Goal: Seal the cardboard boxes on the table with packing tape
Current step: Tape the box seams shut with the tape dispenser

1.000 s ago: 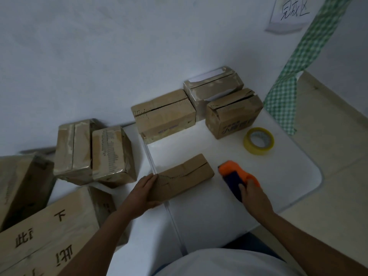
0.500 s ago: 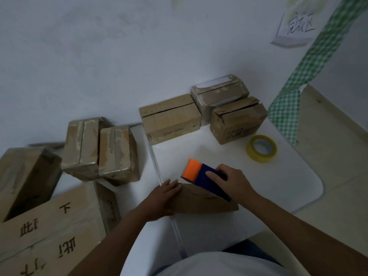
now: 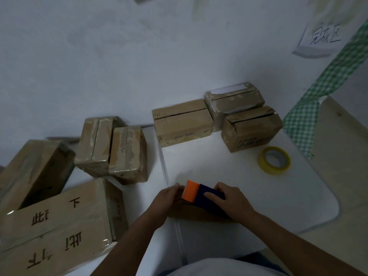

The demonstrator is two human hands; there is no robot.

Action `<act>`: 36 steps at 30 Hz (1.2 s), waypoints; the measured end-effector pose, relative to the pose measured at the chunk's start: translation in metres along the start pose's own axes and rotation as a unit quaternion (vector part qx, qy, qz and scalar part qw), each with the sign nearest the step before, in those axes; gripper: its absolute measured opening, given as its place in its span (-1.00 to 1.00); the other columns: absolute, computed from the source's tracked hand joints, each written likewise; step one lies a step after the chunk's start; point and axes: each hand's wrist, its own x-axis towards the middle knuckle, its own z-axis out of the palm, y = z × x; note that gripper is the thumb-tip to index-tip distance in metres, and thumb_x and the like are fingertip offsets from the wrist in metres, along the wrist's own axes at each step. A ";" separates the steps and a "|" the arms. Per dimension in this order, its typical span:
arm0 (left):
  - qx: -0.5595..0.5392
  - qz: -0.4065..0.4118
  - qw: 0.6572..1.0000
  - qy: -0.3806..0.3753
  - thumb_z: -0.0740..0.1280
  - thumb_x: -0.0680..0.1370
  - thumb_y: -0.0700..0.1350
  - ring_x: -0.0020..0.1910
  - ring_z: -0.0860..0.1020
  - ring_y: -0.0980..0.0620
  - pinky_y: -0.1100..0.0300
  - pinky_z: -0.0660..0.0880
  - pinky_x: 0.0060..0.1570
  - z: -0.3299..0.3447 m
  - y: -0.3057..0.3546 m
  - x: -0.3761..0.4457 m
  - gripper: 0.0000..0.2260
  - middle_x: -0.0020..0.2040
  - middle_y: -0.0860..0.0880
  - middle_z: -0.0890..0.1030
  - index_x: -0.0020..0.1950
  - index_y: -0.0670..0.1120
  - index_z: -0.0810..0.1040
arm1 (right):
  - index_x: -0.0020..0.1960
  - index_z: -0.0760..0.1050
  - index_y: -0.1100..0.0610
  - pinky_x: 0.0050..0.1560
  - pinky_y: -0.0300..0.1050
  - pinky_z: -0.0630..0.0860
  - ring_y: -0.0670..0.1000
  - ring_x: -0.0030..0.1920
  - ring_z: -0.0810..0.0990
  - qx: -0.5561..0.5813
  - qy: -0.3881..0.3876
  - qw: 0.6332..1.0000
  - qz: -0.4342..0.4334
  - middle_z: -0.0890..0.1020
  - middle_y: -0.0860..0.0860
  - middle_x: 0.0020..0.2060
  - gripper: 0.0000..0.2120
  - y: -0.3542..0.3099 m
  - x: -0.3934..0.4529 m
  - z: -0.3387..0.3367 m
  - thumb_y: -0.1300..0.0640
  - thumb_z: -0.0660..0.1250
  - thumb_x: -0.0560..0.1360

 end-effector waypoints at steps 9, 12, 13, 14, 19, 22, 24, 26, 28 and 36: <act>-0.104 0.002 0.994 -0.028 0.42 0.48 0.08 0.09 0.65 -0.11 0.10 0.60 0.02 0.001 0.007 0.000 -0.68 0.09 -0.18 0.68 0.12 -0.08 0.69 | -0.09 0.45 0.00 -0.17 -0.01 0.59 -0.10 -0.25 0.60 -0.005 -0.013 1.000 -0.008 0.62 -0.07 -0.22 -0.44 0.000 0.001 -0.003 -0.49 0.12 0.35; -0.112 -0.005 0.994 -0.013 0.37 0.56 -0.02 0.13 0.64 -0.15 -0.01 0.57 0.15 0.001 0.006 -0.001 -0.76 0.09 -0.17 0.68 0.14 -0.10 0.68 | -0.05 0.46 0.00 -0.18 -0.02 0.61 -0.12 -0.24 0.60 -0.016 -0.017 1.000 -0.019 0.62 -0.07 -0.20 -0.50 -0.001 0.001 -0.006 -0.43 0.16 0.42; -0.112 -0.004 0.994 -0.006 0.37 0.57 -0.03 0.11 0.64 -0.14 0.00 0.58 0.12 0.002 0.006 -0.002 -0.78 0.08 -0.17 0.68 0.14 -0.10 0.68 | -0.04 0.47 0.00 -0.19 -0.05 0.61 -0.13 -0.24 0.60 -0.019 -0.020 0.999 -0.024 0.62 -0.07 -0.20 -0.48 -0.003 0.001 -0.008 -0.44 0.15 0.41; -0.113 -0.001 0.994 0.001 0.36 0.58 -0.04 0.08 0.65 -0.11 0.04 0.61 0.05 0.002 0.007 -0.003 -0.79 0.07 -0.16 0.69 0.13 -0.10 0.68 | -0.04 0.47 0.01 -0.21 -0.09 0.61 -0.14 -0.25 0.60 -0.024 -0.023 0.999 -0.030 0.62 -0.08 -0.19 -0.44 -0.005 0.002 -0.010 -0.47 0.12 0.39; -0.107 0.021 0.993 0.045 0.34 0.60 -0.05 -0.06 0.67 -0.05 0.16 0.57 -0.16 0.005 0.008 -0.005 -0.81 -0.01 -0.14 0.71 0.08 -0.10 0.68 | -0.06 0.45 -0.01 -0.32 -0.21 0.53 -0.16 -0.30 0.57 -0.069 -0.036 0.995 -0.062 0.61 -0.09 -0.24 -0.35 -0.016 0.009 -0.021 -0.55 0.02 0.32; -0.131 0.029 0.986 0.097 0.36 0.59 -0.10 -0.10 0.64 -0.02 0.09 0.56 -0.06 -0.004 0.008 -0.004 -0.87 -0.12 -0.11 0.70 -0.01 -0.12 0.67 | -0.09 0.41 -0.06 -0.38 -0.31 0.39 -0.20 -0.33 0.52 -0.109 -0.049 0.991 -0.067 0.55 -0.14 -0.28 -0.49 -0.015 0.011 -0.026 -0.49 0.09 0.40; -0.203 0.034 0.966 0.157 0.34 0.59 -0.20 -0.16 0.60 0.00 0.12 0.54 -0.06 -0.021 0.006 -0.003 -0.90 -0.20 -0.13 0.63 -0.08 -0.18 0.62 | -0.09 0.39 -0.07 -0.36 -0.34 0.36 -0.19 -0.33 0.51 -0.142 -0.062 0.986 -0.065 0.53 -0.15 -0.28 -0.56 -0.009 0.010 -0.031 -0.44 0.13 0.44; -0.253 0.033 0.943 0.212 0.30 0.61 -0.27 -0.19 0.56 0.01 0.12 0.54 -0.05 -0.039 0.000 -0.003 -0.90 -0.20 -0.16 0.55 -0.08 -0.23 0.56 | -0.10 0.39 -0.07 -0.36 -0.32 0.34 -0.19 -0.33 0.50 -0.173 -0.067 0.981 -0.058 0.51 -0.15 -0.30 -0.58 -0.001 0.009 -0.037 -0.43 0.14 0.45; -0.249 0.022 0.942 0.225 0.28 0.61 -0.28 -0.18 0.54 0.00 0.09 0.56 0.00 -0.047 -0.010 -0.003 -0.91 -0.19 -0.17 0.53 -0.06 -0.26 0.55 | -0.12 0.40 -0.06 -0.36 -0.30 0.33 -0.18 -0.34 0.48 -0.200 -0.067 0.976 -0.051 0.50 -0.15 -0.31 -0.56 0.004 0.008 -0.037 -0.44 0.13 0.45; -0.210 0.005 0.949 0.236 0.32 0.58 -0.32 -0.06 0.53 -0.08 0.04 0.55 0.03 -0.037 -0.041 0.003 -0.91 -0.07 -0.23 0.53 0.04 -0.34 0.55 | -0.10 0.42 0.00 -0.31 -0.20 0.41 -0.10 -0.30 0.48 -0.282 -0.067 0.957 -0.025 0.48 -0.10 -0.30 -0.46 0.012 0.016 -0.020 -0.48 0.10 0.43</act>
